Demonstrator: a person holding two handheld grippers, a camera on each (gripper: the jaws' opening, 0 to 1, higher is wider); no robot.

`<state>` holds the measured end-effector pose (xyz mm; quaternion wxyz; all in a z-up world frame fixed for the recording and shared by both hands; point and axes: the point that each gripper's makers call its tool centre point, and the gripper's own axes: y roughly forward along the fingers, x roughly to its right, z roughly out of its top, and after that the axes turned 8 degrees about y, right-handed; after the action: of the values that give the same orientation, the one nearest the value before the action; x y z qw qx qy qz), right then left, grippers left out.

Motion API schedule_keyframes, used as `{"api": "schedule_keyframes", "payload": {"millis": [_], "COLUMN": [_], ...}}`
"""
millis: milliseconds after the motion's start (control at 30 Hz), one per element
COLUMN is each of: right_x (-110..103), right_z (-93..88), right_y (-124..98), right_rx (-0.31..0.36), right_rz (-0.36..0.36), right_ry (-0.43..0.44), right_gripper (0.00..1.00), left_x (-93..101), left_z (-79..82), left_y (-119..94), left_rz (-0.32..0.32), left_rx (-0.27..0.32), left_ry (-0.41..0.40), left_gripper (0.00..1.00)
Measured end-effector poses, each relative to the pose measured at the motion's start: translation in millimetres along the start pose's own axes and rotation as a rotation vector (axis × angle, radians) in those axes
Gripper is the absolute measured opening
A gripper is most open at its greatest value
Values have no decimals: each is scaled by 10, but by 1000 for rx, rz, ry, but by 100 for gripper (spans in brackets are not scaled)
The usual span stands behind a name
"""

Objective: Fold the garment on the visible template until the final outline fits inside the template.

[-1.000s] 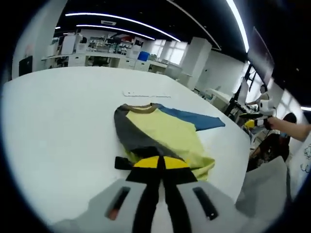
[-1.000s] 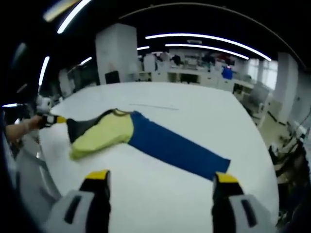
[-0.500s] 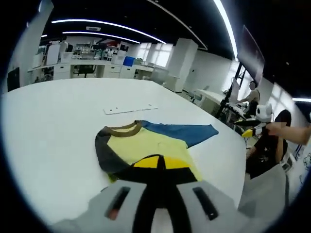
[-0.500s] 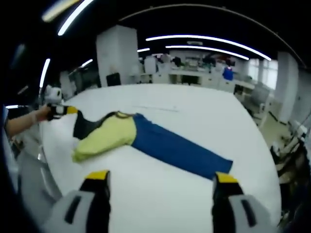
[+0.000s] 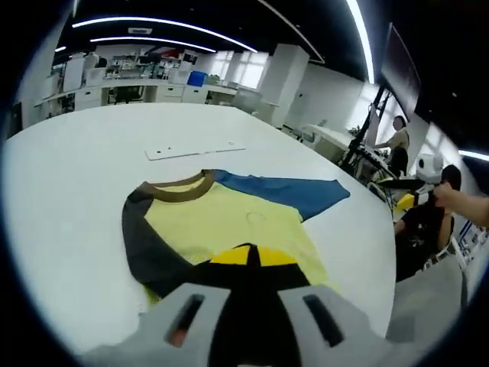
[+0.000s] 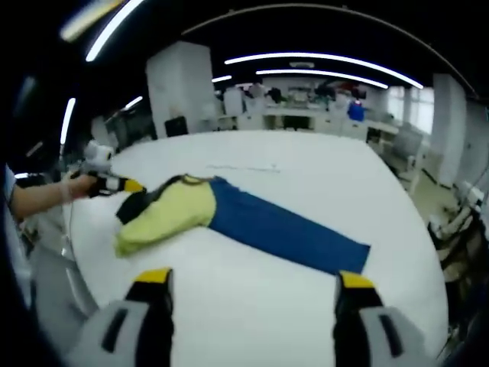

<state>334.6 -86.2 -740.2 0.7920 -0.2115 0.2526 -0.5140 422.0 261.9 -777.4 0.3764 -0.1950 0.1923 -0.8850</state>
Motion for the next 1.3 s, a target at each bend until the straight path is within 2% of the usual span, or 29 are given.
{"api": "schedule_keyframes", "payload": {"millis": [233, 333, 433, 667, 900, 1133, 1200, 1300], "right_x": [-55, -12, 48, 32, -23, -37, -54, -87], "right_z": [51, 68, 62, 22, -25, 26, 51, 75], "right_y": [-17, -56, -78, -112, -55, -14, -12, -16], "right_rx": [21, 33, 37, 43, 28, 28, 30, 36], "right_rz": [19, 15, 7, 4, 22, 33, 36, 41], "right_ry": [8, 17, 23, 36, 32, 20, 13, 6], "right_gripper": [87, 87, 87, 87, 89, 89, 89, 89], "left_x": [-15, 16, -44, -11, -28, 19, 89, 84], "left_z": [-240, -293, -375, -332, -259, -125, -75, -9], "left_y": [132, 166, 190, 178, 135, 84, 34, -35], "left_rz": [15, 6, 12, 15, 19, 18, 9, 12], "left_rx": [-52, -71, -79, -72, -33, 9, 24, 50], "left_ry": [-7, 1, 3, 2, 0, 27, 22, 19], "left_gripper": [0, 0, 0, 0, 1, 20, 28, 43]}}
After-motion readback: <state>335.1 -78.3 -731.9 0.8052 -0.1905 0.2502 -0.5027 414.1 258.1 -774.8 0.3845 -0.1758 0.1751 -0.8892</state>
